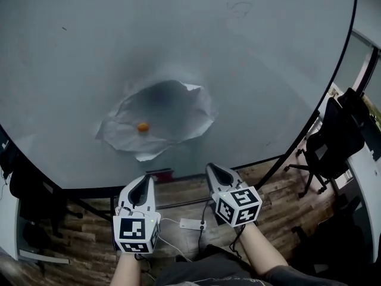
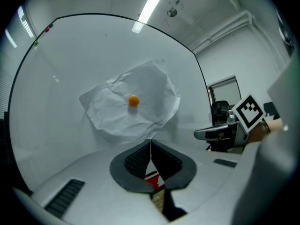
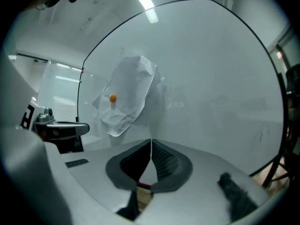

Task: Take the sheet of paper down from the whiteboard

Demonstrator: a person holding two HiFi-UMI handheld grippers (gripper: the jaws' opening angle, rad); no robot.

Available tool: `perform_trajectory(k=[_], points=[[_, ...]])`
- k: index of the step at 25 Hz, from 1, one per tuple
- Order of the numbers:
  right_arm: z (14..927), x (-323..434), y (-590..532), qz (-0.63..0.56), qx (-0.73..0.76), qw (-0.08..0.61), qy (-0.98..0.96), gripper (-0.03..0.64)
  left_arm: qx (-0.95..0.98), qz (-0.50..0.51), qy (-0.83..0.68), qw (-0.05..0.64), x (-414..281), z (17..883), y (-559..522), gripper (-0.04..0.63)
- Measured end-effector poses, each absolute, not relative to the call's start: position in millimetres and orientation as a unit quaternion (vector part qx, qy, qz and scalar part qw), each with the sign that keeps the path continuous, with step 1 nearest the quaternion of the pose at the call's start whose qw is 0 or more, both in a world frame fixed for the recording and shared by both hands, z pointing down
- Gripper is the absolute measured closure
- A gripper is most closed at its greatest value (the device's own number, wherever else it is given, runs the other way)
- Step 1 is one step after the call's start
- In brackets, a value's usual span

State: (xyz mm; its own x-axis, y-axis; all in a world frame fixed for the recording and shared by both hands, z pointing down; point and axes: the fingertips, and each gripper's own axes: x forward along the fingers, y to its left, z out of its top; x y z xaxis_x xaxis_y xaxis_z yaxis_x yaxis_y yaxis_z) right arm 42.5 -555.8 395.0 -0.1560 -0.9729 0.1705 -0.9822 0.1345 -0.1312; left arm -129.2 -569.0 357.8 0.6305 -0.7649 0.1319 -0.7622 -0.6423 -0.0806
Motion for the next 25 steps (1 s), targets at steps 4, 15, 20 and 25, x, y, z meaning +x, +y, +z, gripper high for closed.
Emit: perform_trajectory(k=[4, 15, 20, 25], points=[[374, 45, -568, 0.086, 0.652, 0.010, -0.753, 0.594, -0.903, -0.072, 0.424, 0.015, -122, 347, -577, 0.580], [311, 42, -589, 0.038, 0.613, -0.030, -0.789, 0.591, -0.887, -0.060, 0.458, 0.014, -116, 320, -595, 0.578], [292, 44, -598, 0.042, 0.606, -0.049, -0.793, 0.545, -0.884, -0.070, 0.463, 0.002, -114, 317, -601, 0.578], [280, 45, -604, 0.062, 0.610, -0.071, -0.787, 0.515, -0.884, -0.066, 0.463, -0.004, -112, 309, -605, 0.578]])
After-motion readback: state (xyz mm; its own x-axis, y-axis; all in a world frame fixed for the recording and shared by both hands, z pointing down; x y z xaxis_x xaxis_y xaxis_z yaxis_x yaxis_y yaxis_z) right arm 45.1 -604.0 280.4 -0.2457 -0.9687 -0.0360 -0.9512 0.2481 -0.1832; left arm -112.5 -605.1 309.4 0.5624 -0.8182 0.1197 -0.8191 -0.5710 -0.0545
